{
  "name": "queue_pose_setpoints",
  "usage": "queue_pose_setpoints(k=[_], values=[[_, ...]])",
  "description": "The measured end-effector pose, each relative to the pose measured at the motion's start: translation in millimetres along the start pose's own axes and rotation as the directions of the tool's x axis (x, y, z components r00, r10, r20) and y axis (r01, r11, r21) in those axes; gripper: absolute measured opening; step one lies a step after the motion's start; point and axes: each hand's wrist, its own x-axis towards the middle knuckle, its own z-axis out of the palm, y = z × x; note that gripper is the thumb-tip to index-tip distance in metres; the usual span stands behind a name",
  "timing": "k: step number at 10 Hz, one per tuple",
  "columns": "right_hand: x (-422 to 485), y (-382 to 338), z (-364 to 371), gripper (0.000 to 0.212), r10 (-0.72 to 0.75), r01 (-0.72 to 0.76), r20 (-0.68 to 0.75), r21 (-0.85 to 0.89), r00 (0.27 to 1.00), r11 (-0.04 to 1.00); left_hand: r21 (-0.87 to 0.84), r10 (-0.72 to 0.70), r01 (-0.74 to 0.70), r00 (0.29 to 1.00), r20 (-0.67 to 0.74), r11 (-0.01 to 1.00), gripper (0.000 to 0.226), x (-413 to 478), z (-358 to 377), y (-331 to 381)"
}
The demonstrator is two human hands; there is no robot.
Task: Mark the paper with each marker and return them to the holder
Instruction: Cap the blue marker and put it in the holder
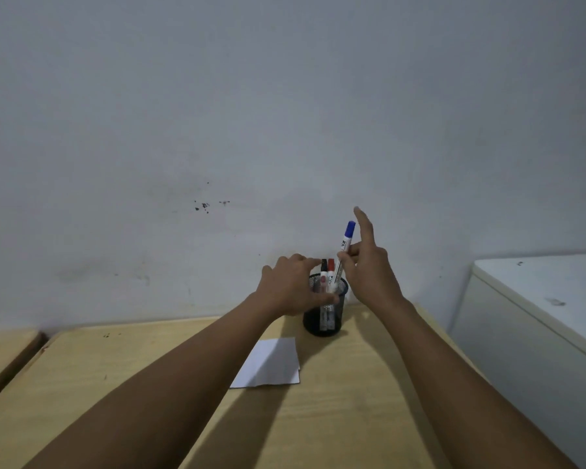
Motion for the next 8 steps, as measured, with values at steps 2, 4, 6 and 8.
queue_pose_setpoints(k=[2,4,6,8], values=[[9,26,20,0.057,0.038,-0.002,0.111,-0.309,0.993,0.951,-0.100,0.016,-0.002,0.991,0.133,0.995,0.077,18,26,-16],[14,34,31,0.044,0.086,-0.052,0.101,-0.307,0.991,0.950,-0.076,0.052,-0.039,0.984,0.169,0.996,0.069,27,37,-20],[18,38,31,0.049,0.120,-0.007,0.213,-0.468,0.970,0.884,-0.060,0.062,-0.051,0.981,0.183,0.997,0.069,24,36,-19],[12,19,22,0.066,0.174,-0.042,0.219,-0.503,0.960,0.863,-0.083,0.042,-0.029,0.987,0.153,0.996,0.080,11,22,-16]])
